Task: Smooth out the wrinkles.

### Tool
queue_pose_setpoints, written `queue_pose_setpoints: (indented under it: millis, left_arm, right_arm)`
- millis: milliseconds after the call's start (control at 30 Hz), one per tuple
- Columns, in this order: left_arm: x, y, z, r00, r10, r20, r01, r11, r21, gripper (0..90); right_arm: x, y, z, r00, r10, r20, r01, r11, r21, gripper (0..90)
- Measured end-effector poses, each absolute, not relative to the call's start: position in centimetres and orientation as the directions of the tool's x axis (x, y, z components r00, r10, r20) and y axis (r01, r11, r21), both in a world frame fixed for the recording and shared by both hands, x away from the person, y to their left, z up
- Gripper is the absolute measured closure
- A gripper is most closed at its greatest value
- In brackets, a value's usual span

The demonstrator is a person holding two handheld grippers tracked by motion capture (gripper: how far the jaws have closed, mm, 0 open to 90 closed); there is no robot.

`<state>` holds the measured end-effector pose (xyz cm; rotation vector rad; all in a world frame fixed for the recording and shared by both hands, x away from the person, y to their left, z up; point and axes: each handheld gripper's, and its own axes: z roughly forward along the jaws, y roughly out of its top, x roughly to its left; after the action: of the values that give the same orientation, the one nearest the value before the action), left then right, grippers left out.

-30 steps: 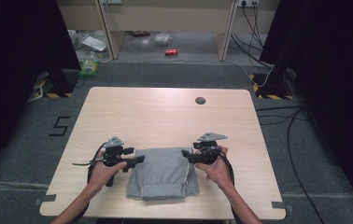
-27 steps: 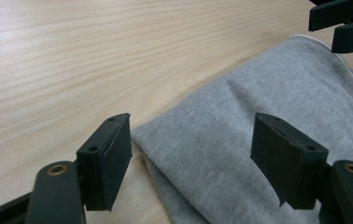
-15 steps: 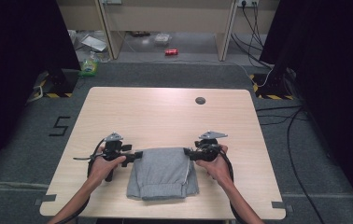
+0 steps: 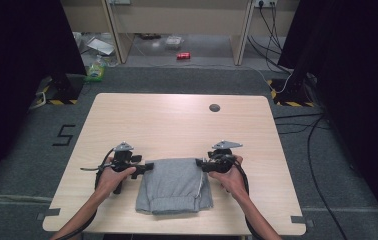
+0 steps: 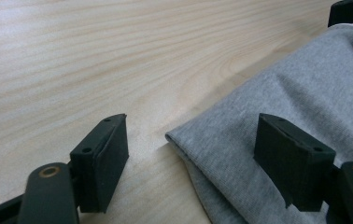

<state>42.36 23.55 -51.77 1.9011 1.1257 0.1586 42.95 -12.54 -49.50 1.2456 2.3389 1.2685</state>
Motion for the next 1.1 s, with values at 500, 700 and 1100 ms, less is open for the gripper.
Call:
queue_pose_setpoints:
  millis: [500, 700, 1100]
  left_arm:
    - [42.2, 23.1, -51.9, 0.599, 0.756, -0.265, 0.619, -0.227, 0.752, 25.6]
    - [41.9, 22.7, -52.0, 0.618, 0.758, -0.209, 0.585, -0.267, 0.766, 27.8]
    - [41.0, 21.9, -52.1, 0.656, 0.741, -0.144, 0.534, -0.32, 0.783, 46.2]
  right_arm:
    - [43.8, -12.2, -49.9, -0.617, 0.757, 0.215, 0.598, 0.274, 0.753, 36.8]
    - [43.8, -12.1, -50.6, -0.629, 0.747, 0.216, 0.608, 0.299, 0.735, 42.8]
    - [43.5, -12.0, -51.2, -0.643, 0.727, 0.243, 0.624, 0.312, 0.716, 52.7]
